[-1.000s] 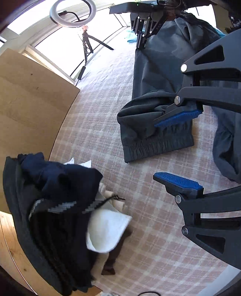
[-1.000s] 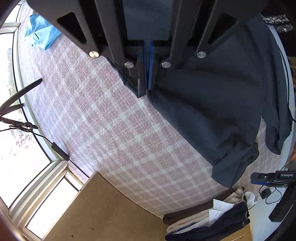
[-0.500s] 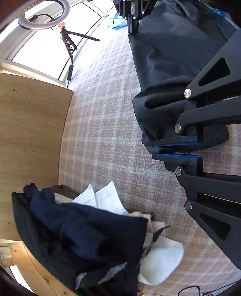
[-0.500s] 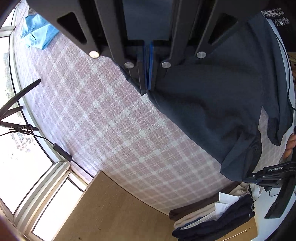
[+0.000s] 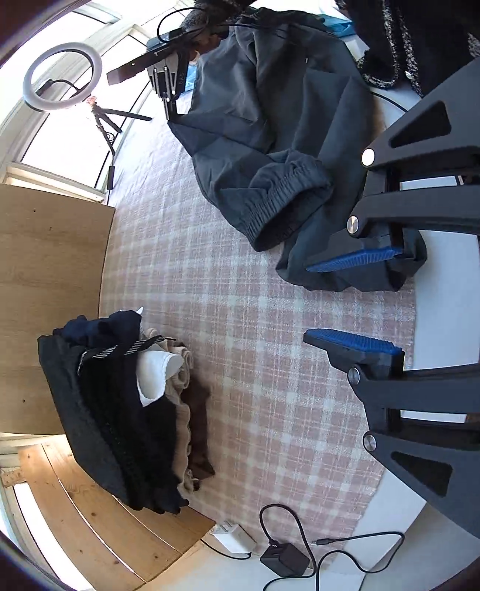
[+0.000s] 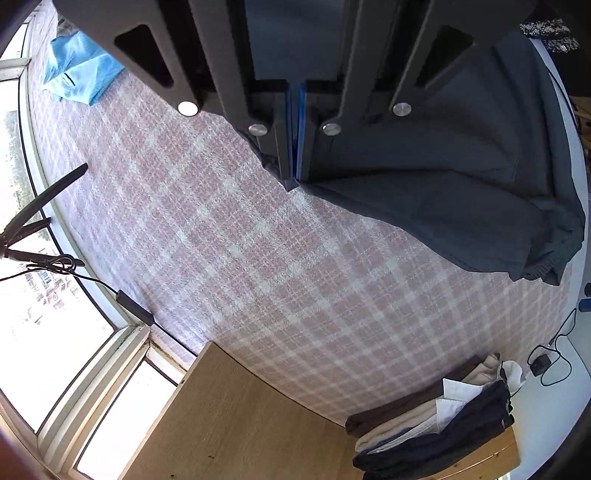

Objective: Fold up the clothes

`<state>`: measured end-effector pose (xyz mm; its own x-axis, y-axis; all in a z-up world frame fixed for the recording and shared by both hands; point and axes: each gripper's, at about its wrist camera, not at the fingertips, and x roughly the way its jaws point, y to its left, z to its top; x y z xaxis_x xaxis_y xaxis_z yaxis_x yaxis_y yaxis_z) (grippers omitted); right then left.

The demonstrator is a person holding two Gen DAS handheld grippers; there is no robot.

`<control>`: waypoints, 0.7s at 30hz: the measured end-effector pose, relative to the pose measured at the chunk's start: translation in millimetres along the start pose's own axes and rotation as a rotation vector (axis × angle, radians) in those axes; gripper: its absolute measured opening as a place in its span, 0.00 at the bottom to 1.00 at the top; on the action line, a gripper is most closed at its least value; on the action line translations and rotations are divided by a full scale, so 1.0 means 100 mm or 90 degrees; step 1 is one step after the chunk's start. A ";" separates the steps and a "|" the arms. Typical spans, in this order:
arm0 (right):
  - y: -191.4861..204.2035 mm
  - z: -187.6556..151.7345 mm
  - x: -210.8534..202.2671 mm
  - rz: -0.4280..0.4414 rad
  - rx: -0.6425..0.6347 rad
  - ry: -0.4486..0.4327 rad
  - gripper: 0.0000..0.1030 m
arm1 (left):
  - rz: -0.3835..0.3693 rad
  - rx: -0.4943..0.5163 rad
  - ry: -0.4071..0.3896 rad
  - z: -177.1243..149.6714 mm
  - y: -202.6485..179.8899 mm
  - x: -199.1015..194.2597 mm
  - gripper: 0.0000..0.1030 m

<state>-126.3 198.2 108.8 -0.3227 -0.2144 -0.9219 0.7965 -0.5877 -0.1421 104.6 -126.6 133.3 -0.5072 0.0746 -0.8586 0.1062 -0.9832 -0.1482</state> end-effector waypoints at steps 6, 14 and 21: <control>0.05 0.02 -0.05 -0.009 -0.014 -0.002 0.02 | -0.085 -0.018 0.103 0.40 -0.29 0.81 0.40; -0.05 -0.05 0.03 0.000 0.002 0.004 0.02 | -0.016 0.049 0.124 0.28 -0.75 1.13 0.21; -0.29 0.38 -0.05 -0.041 0.023 -0.059 0.02 | 0.327 0.188 -0.051 0.95 -0.81 0.81 0.22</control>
<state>-167.4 186.4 130.9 -0.4199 -0.2448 -0.8739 0.7539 -0.6302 -0.1857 -26.3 -56.3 121.7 -0.5180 -0.4235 -0.7432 0.1182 -0.8960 0.4281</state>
